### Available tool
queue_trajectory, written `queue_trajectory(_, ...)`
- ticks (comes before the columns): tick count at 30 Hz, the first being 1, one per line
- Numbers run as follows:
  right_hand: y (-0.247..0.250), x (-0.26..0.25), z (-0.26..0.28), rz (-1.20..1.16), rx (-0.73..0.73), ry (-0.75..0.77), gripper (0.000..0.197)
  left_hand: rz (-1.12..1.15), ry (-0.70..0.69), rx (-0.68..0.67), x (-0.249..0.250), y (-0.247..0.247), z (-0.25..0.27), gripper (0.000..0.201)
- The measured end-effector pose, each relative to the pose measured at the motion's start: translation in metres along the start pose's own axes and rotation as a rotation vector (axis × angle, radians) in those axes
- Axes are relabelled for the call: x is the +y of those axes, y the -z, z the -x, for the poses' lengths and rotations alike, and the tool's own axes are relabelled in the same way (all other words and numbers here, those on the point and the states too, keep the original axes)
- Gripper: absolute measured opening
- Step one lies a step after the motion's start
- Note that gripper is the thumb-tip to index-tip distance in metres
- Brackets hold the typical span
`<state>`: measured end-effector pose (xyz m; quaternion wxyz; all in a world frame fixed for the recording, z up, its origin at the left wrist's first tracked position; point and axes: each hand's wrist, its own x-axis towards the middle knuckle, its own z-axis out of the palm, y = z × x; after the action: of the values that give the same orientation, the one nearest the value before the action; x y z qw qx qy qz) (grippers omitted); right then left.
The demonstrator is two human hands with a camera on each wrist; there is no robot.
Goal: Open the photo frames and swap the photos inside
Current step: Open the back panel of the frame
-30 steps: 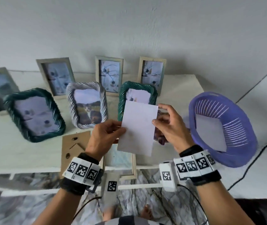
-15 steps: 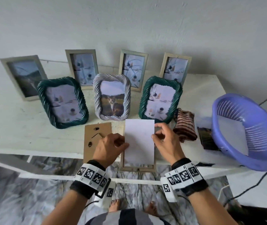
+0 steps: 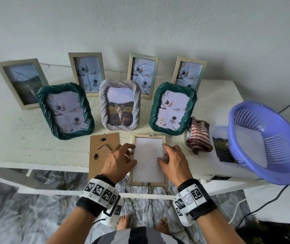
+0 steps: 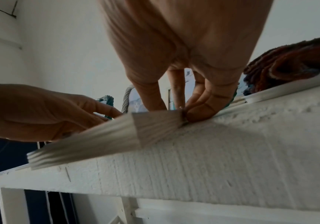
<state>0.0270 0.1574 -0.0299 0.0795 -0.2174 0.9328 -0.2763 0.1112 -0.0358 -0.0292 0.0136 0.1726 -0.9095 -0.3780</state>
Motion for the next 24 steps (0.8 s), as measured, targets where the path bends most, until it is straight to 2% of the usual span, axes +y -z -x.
queue_trajectory(3, -0.004, 0.002, 0.002, 0.025, 0.009, 0.019, 0.032, 0.009, -0.001, 0.002, 0.001, -0.001, 0.000, 0.043)
queue_trajectory(9, -0.004, 0.002, 0.004, 0.044, 0.005, 0.061, 0.032, 0.018, -0.015, 0.033, 0.001, 0.000, -0.001, 0.034)
queue_trajectory(13, -0.001, -0.005, 0.003, 0.047, 0.158, 0.090, 0.027, 0.040, -0.049, 0.168, -0.007, 0.010, 0.003, 0.020)
queue_trajectory(16, -0.007, -0.028, -0.002, 0.024, 0.212, 0.166, 0.024, 0.018, 0.020, 0.326, -0.026, 0.021, 0.011, 0.014)
queue_trajectory(18, -0.013, -0.051, -0.007, -0.031, 0.156, 0.272, 0.024, -0.005, 0.103, 0.416, -0.038, 0.029, 0.018, 0.014)
queue_trajectory(20, -0.019, -0.075, -0.011, -0.105, 0.022, 0.355, 0.027, -0.017, 0.177, 0.455, -0.048, 0.035, 0.023, 0.015)
queue_trajectory(22, -0.028, -0.095, -0.016, -0.137, -0.104, 0.371, 0.030, -0.003, 0.256, 0.440, -0.055, 0.039, 0.028, 0.016)
queue_trajectory(24, -0.036, -0.109, -0.021, -0.095, -0.220, 0.331, 0.035, 0.027, 0.270, 0.425, -0.058, 0.041, 0.033, 0.015)
